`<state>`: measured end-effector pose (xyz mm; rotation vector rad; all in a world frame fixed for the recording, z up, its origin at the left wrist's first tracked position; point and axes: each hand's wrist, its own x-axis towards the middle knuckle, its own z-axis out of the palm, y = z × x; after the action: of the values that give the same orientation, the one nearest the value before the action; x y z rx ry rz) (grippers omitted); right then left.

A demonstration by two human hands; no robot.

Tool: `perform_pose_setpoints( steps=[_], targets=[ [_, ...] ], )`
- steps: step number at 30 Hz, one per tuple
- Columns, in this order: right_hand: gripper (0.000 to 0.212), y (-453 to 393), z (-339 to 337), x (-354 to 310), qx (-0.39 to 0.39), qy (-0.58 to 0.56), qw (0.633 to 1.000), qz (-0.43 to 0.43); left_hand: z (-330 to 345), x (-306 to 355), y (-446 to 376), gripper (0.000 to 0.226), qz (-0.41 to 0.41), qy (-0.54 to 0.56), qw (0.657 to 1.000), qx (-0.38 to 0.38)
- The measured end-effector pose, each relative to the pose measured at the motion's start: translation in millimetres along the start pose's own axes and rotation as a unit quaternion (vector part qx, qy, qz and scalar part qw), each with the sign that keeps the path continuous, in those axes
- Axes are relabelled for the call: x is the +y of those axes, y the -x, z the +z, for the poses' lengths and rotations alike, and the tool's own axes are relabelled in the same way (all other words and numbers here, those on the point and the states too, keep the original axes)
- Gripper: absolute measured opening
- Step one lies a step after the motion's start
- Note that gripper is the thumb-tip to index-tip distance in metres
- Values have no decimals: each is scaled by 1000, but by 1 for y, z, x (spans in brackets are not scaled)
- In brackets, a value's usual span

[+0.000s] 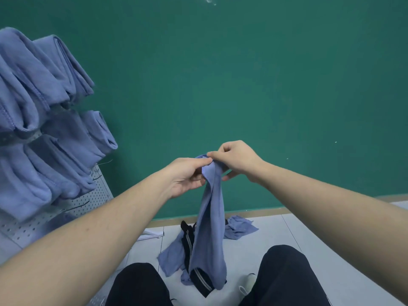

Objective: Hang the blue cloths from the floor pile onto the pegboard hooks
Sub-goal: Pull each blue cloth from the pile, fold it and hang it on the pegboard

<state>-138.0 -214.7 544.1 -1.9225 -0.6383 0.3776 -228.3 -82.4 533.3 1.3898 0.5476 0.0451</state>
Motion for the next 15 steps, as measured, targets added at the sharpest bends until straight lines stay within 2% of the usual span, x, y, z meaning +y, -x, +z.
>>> perform_pose_setpoints(
  steps=[3, 8, 10, 13, 15],
  targets=[
    [29, 3, 4, -2, 7, 3, 1000, -18, 1, 3, 2, 8, 6, 15, 1000, 5],
    [28, 10, 7, -2, -25, -69, 997, -10, -1, -1, -1, 8, 41, 9, 997, 65],
    [28, 12, 9, -2, -35, -76, 996, -7, 2, -2, -1, 12, 42, 28, 997, 61],
    [27, 10, 10, -3, -27, -87, 996, 0, 3, -1, -3, 14, 51, 117, 991, 40],
    [28, 9, 9, -4, -21, -104, 994, 10, 2, -3, 0, 29, 65, 149, 987, -2]
  ],
)
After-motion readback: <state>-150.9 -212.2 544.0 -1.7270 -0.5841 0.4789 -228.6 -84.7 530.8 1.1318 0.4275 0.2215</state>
